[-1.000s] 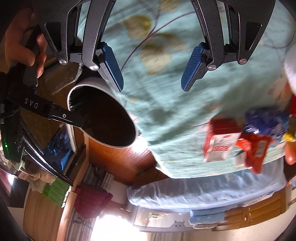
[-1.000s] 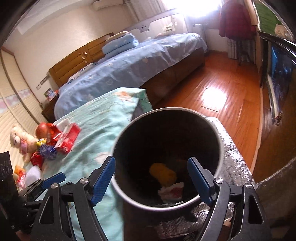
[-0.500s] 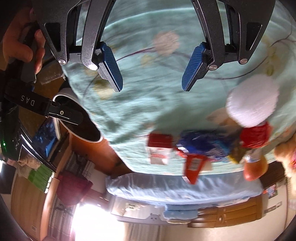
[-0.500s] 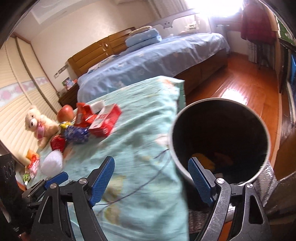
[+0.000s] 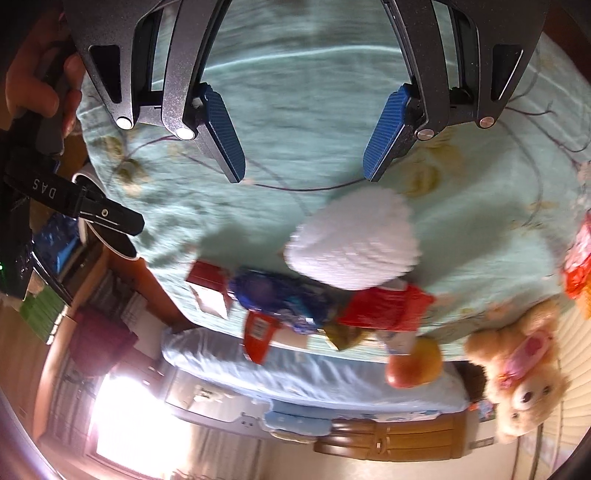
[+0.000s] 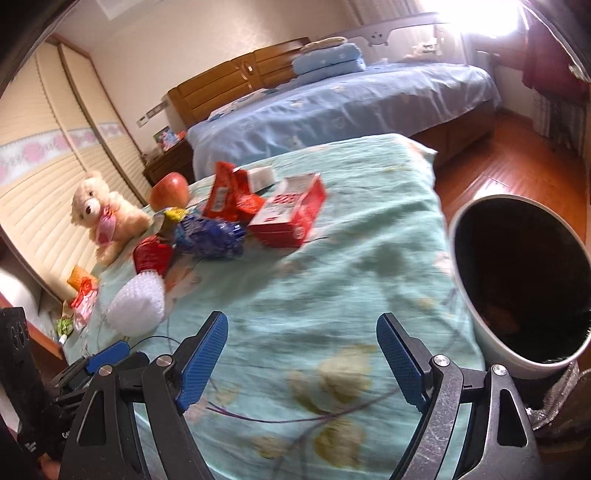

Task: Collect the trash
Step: 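Grasp the blue wrapper with the right tool while the left tool grasps the white foam net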

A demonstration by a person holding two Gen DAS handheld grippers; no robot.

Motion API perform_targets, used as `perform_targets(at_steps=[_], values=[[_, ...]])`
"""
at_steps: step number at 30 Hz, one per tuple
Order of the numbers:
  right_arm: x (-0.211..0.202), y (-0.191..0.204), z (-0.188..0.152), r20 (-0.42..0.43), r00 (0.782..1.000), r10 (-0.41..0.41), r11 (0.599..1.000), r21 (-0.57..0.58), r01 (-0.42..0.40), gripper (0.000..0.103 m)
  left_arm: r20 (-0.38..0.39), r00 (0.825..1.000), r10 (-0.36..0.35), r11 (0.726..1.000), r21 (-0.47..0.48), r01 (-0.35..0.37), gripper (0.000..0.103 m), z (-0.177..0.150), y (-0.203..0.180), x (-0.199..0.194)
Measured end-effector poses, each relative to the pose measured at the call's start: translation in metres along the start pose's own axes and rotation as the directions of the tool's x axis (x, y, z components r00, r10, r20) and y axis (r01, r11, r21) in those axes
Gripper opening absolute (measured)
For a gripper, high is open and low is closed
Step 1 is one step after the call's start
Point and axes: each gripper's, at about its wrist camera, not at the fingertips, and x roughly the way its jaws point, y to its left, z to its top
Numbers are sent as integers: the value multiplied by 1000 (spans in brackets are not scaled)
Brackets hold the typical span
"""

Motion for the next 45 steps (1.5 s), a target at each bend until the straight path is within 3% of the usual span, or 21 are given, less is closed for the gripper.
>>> perform_targets(at_steps=[17, 24, 31, 33, 35, 38, 39, 41, 45], values=[[41, 40, 13, -66, 996, 67, 994, -87, -73, 83, 9, 998, 68, 996, -51, -68, 68, 13, 38, 4], [65, 50, 29, -98, 991, 93, 987, -119, -104, 64, -7, 996, 84, 995, -55, -85, 68, 19, 44, 16], [91, 60, 43, -127, 984, 124, 981, -137, -141, 62, -19, 997, 78, 995, -64, -79, 67, 26, 50, 28], [99, 63, 46, -135, 982, 130, 979, -139, -148, 62, -19, 997, 73, 995, -68, -74, 60, 27, 51, 29], [105, 65, 49, -142, 980, 139, 978, -137, -159, 60, -28, 998, 58, 996, -70, -60, 45, 28, 52, 31], [111, 70, 53, -147, 979, 139, 976, -147, -160, 34, -31, 999, 40, 997, -67, -42, 29, 28, 51, 32], [112, 71, 53, -150, 979, 139, 976, -148, -161, 20, -30, 999, 38, 997, -65, -40, 26, 28, 50, 32], [112, 72, 53, -152, 978, 142, 974, -153, -166, 18, -22, 999, 41, 997, -58, -42, 18, 28, 48, 29], [99, 73, 46, -135, 981, 139, 972, -170, -161, 10, -14, 999, 38, 997, -61, -39, 14, 27, 46, 26]])
